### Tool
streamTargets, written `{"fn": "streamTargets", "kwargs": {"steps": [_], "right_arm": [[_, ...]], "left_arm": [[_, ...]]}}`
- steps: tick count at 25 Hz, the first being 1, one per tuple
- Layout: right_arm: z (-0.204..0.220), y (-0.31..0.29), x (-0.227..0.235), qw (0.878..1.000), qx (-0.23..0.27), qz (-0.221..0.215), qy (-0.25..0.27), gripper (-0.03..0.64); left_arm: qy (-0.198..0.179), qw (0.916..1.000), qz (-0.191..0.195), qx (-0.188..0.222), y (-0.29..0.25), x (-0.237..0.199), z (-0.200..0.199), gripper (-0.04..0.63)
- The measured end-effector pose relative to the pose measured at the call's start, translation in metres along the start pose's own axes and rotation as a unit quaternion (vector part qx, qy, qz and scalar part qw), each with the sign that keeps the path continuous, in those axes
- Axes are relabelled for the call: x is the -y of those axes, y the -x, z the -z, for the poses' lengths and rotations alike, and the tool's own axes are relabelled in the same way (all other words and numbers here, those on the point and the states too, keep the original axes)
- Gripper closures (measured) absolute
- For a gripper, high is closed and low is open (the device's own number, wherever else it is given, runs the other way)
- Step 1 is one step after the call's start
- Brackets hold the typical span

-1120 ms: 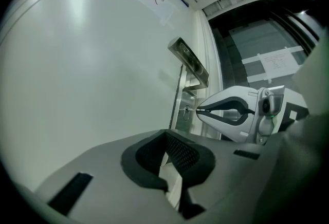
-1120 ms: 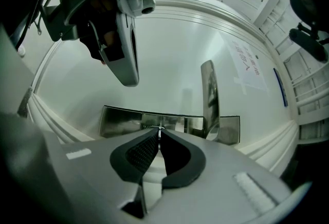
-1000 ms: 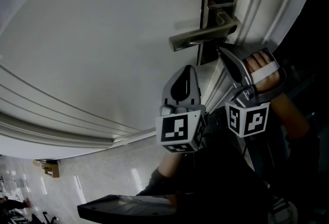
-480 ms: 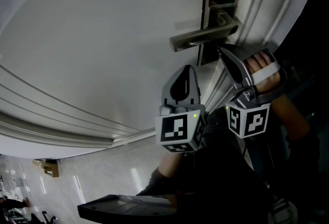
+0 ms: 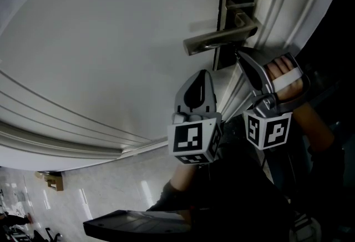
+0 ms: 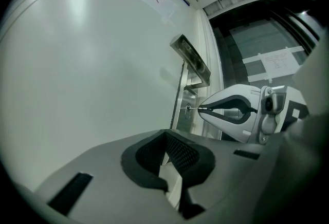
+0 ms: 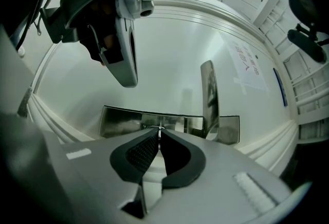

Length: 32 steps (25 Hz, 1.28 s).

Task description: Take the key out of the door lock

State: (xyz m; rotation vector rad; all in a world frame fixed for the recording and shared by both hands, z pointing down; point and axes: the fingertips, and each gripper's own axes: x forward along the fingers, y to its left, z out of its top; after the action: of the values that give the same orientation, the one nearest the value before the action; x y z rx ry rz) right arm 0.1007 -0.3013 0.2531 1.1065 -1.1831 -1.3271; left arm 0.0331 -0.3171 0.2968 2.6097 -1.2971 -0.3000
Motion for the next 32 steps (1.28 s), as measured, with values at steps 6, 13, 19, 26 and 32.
{"fn": "streamTargets", "kwargs": {"steps": [6, 13, 19, 26, 32], "right_arm": [[0.0003, -0.0004, -0.0004, 1.0, -0.002, 0.0, 0.0, 0.604], [0.0002, -0.0001, -0.0004, 1.0, -0.003, -0.002, 0.001, 0.604], [0.0001, -0.0002, -0.0005, 1.0, -0.002, -0.002, 0.003, 0.604], [-0.0001, -0.0001, -0.0004, 1.0, -0.002, -0.001, 0.002, 0.604], [-0.0002, 0.0005, -0.0002, 1.0, 0.0, 0.0, 0.003, 0.604]], "left_arm": [[0.003, 1.0, 0.0, -0.005, -0.0009, 0.0007, -0.0002, 0.595], [0.002, 1.0, 0.002, -0.005, -0.0003, 0.0005, -0.0003, 0.595], [0.004, 1.0, -0.002, -0.006, 0.0, -0.0003, -0.0009, 0.595], [0.002, 1.0, 0.001, -0.005, -0.0005, 0.001, -0.0008, 0.595], [0.002, 1.0, 0.0, -0.001, -0.0002, 0.001, -0.0019, 0.595]]}}
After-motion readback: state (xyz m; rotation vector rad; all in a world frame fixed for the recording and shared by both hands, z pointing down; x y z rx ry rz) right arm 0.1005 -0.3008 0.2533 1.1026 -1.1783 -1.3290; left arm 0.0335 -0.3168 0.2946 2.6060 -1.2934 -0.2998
